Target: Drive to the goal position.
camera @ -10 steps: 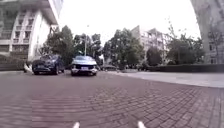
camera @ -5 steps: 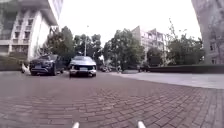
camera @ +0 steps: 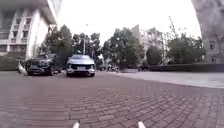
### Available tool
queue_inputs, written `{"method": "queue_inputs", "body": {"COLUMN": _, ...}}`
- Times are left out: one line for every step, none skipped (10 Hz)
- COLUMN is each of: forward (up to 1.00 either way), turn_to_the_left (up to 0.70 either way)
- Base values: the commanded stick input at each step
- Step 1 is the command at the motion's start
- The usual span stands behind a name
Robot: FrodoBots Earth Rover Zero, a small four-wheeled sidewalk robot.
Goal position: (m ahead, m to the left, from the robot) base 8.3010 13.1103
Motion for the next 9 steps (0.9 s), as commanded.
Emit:
{"method": "queue_inputs", "body": {"forward": 0.7, "turn_to_the_left": -0.14}}
{"method": "queue_inputs", "body": {"forward": 0.7, "turn_to_the_left": -0.1}}
{"method": "queue_inputs", "body": {"forward": 0.7, "turn_to_the_left": -0.06}}
{"method": "queue_inputs", "body": {"forward": 0.7, "turn_to_the_left": -0.03}}
{"method": "queue_inputs", "body": {"forward": 0.45, "turn_to_the_left": 0.0}}
{"method": "queue_inputs", "body": {"forward": 0.45, "turn_to_the_left": 0.0}}
{"method": "queue_inputs", "body": {"forward": 0.45, "turn_to_the_left": 0.0}}
{"method": "queue_inputs", "body": {"forward": 0.45, "turn_to_the_left": 0.0}}
{"method": "queue_inputs", "body": {"forward": 0.45, "turn_to_the_left": 0.0}}
